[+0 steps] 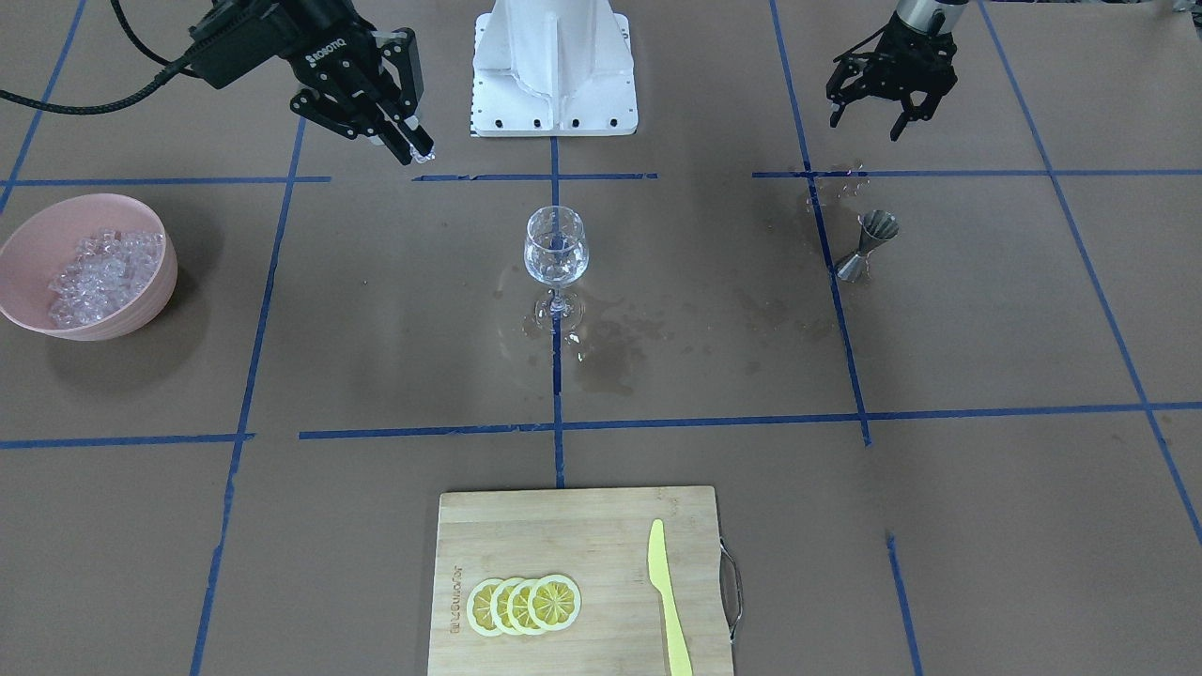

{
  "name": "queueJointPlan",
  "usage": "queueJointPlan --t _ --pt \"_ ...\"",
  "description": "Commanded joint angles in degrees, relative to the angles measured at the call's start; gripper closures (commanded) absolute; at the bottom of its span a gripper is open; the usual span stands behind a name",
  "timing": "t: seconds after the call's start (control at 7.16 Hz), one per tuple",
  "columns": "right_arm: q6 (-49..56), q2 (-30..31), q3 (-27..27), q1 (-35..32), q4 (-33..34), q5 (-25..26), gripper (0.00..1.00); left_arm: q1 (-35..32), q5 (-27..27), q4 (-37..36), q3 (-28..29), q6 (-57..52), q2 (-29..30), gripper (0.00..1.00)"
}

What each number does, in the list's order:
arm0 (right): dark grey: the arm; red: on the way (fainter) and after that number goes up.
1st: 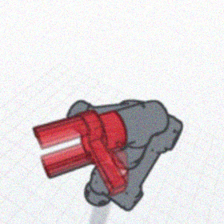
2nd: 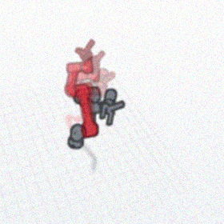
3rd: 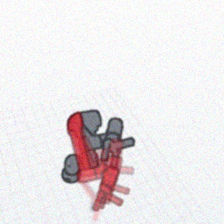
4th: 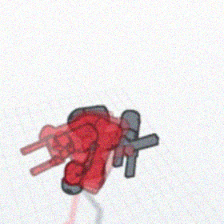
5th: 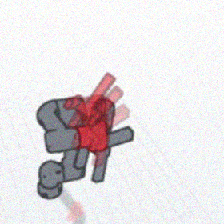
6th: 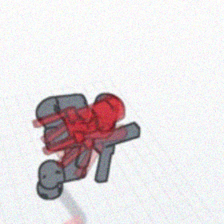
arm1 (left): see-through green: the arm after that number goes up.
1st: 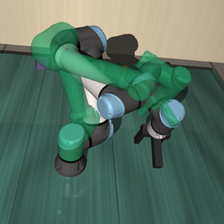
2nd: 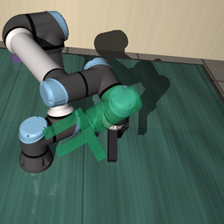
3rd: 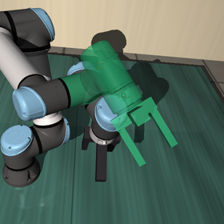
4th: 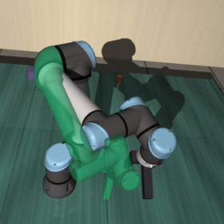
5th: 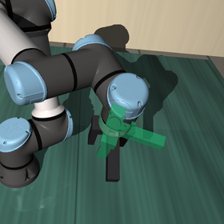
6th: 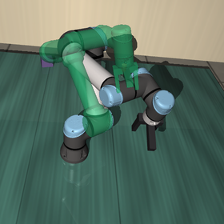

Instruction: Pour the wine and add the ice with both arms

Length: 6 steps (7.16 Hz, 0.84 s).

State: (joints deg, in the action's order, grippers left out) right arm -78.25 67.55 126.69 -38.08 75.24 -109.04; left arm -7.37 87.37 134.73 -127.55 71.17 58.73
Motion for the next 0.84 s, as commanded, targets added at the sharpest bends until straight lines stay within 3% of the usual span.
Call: queueJointPlan --t 0.0,0.7 --pt "-0.3 -3.0 -2.7 2.7 0.2 3.3 1.0 -3.1 5.7 -2.6 -2.3 -0.6 -0.1 0.0" --pt "-1.7 -11.0 -11.6 6.1 0.1 8.0 1.0 -16.3 14.8 -9.2 -6.7 -14.9 0.6 0.0"
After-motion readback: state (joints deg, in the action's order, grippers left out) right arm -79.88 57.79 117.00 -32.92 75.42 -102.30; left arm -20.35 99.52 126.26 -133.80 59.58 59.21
